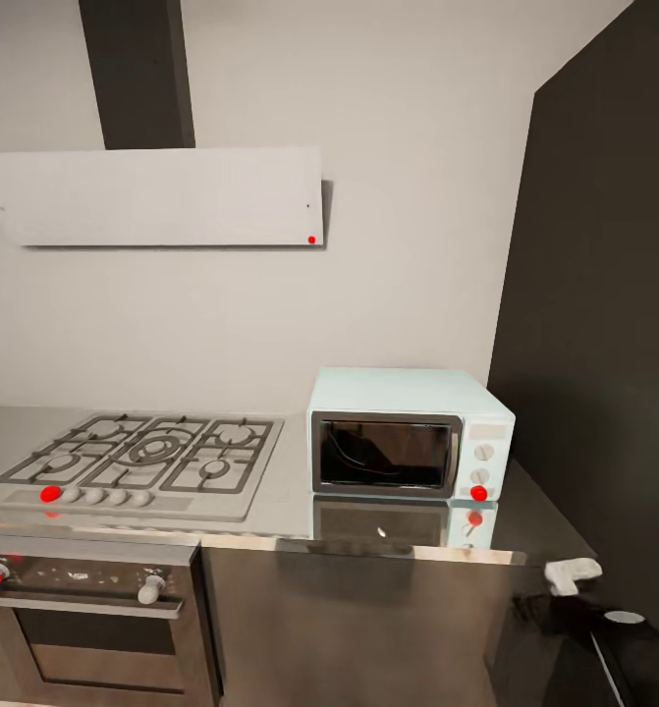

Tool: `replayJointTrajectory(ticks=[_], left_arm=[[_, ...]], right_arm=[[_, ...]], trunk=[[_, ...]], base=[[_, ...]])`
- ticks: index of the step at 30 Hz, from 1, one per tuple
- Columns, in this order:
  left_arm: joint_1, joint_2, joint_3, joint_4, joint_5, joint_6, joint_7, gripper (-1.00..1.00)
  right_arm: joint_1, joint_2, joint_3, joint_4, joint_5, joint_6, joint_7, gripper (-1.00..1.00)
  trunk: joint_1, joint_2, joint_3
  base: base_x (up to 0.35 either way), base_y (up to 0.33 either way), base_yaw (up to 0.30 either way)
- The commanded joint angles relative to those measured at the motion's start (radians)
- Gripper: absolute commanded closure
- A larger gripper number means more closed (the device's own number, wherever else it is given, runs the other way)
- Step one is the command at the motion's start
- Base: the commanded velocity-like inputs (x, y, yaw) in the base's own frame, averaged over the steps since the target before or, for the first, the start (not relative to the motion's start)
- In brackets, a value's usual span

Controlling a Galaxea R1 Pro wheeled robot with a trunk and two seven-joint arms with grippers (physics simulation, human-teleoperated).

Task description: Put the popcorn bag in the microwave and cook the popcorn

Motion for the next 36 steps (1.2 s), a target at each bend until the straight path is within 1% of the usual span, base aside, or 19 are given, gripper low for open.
replayJointTrajectory(ticks=[1, 2, 3, 4, 5, 6, 7, 8, 9, 10, 11, 13, 16, 18, 19, 21, 24, 28, 36], left_arm=[[-0.001, 0.000, -0.009, 0.001, 0.007, -0.003, -0.003, -1.00], [-0.001, 0.000, -0.009, 0.001, 0.007, -0.003, -0.003, -1.00], [-0.001, 0.000, -0.008, 0.001, 0.007, -0.003, -0.003, -1.00], [-0.001, 0.000, -0.008, 0.000, 0.007, -0.003, -0.003, -1.00], [-0.001, 0.000, -0.009, 0.000, 0.007, -0.003, -0.004, -1.00], [-0.001, 0.000, -0.009, -0.001, 0.006, -0.003, -0.004, -1.00], [-0.001, 0.000, -0.010, -0.002, 0.003, -0.003, -0.004, -1.00], [-0.001, 0.000, -0.011, -0.003, -0.002, -0.002, -0.004, -1.00], [-0.001, 0.000, -0.012, -0.003, -0.004, -0.002, -0.005, -1.00], [-0.001, 0.000, -0.011, -0.004, -0.005, -0.002, -0.004, -1.00], [-0.001, 0.000, -0.011, -0.004, -0.005, -0.002, -0.004, -1.00], [-0.001, 0.000, -0.011, -0.003, -0.003, -0.002, -0.004, -1.00], [-0.001, 0.000, -0.011, -0.003, -0.002, -0.001, -0.004, -1.00], [-0.001, 0.000, -0.011, -0.004, -0.001, -0.001, -0.004, -1.00], [-0.001, 0.000, -0.011, -0.004, 0.000, -0.001, -0.004, -1.00], [-0.001, 0.000, -0.011, -0.004, 0.002, -0.001, -0.004, -1.00], [-0.001, 0.000, -0.011, -0.004, 0.003, -0.001, -0.004, -1.00], [-0.001, 0.000, -0.011, -0.004, 0.004, -0.001, -0.004, -1.00], [-0.001, 0.000, -0.011, -0.004, 0.006, -0.001, -0.004, -1.00]], right_arm=[[0.002, 0.000, 0.000, -0.089, 0.007, 0.056, 0.011, -1.00], [-0.004, 0.001, 0.001, -0.110, 0.005, 0.091, 0.011, -1.00], [-0.034, 0.001, 0.001, -0.123, 0.005, 0.133, 0.010, -1.00], [-0.119, 0.004, 0.000, -0.138, 0.004, 0.194, 0.008, -1.00], [-0.169, 0.007, -0.001, -0.141, 0.004, 0.217, 0.006, -1.00], [-0.215, 0.008, -0.001, -0.144, 0.004, 0.233, 0.005, -1.00], [-0.244, 0.010, -0.001, -0.145, 0.003, 0.239, 0.003, -1.00], [-0.275, 0.018, -0.001, -0.147, 0.003, 0.242, 0.001, -1.00], [-0.285, 0.035, -0.002, -0.147, 0.003, 0.238, -0.001, -1.00], [-0.290, 0.056, -0.003, -0.147, 0.004, 0.225, -0.002, -1.00], [-0.292, 0.065, -0.004, -0.147, 0.004, 0.215, -0.003, -1.00], [-0.294, 0.074, -0.003, -0.146, 0.004, 0.202, -0.003, -1.00], [-0.295, 0.080, -0.003, -0.146, 0.003, 0.196, -0.004, -1.00], [-0.295, 0.096, -0.003, -0.146, 0.004, 0.195, -0.005, -1.00], [-0.295, 0.119, -0.004, -0.145, 0.008, 0.194, -0.009, -1.00], [-0.296, 0.154, -0.005, -0.145, 0.012, 0.193, -0.031, -1.00], [-0.295, 0.184, 0.000, -0.143, 0.010, 0.191, -0.090, -1.00], [-0.296, 0.188, 0.001, -0.141, 0.003, 0.189, -0.098, -1.00], [-0.294, 0.190, -0.002, -0.133, 0.001, 0.190, -0.084, -1.00]], trunk=[[0.000, -0.001, -0.002], [0.000, -0.001, -0.002], [0.000, -0.001, -0.002], [0.000, -0.001, -0.002], [0.000, -0.001, -0.002], [0.000, -0.001, -0.002], [0.000, -0.001, -0.002], [0.000, -0.001, -0.002], [0.000, -0.001, -0.002], [0.000, -0.001, -0.002], [0.000, -0.001, -0.002], [0.000, -0.001, -0.002], [0.000, -0.001, -0.002], [0.000, -0.001, -0.002], [0.000, -0.001, -0.002], [0.000, -0.001, -0.002], [0.000, -0.001, -0.002], [0.000, -0.001, -0.002], [0.000, -0.001, -0.002]], base=[[0.000, 0.000, 0.000], [0.000, 0.000, 0.000], [0.000, 0.000, 0.000], [0.000, 0.000, 0.000], [0.000, 0.000, 0.000], [0.000, 0.000, 0.000], [0.000, 0.000, 0.000], [0.000, 0.000, 0.000], [0.000, 0.000, 0.000], [0.000, 0.000, 0.000], [0.000, 0.000, 0.000], [0.000, 0.000, 0.000], [0.000, 0.000, 0.000], [0.000, 0.000, -0.018], [0.000, 0.000, -0.141], [0.000, 0.000, -0.208], [0.000, 0.000, -0.262], [0.000, 0.000, -0.236], [0.000, 0.000, -0.026]])
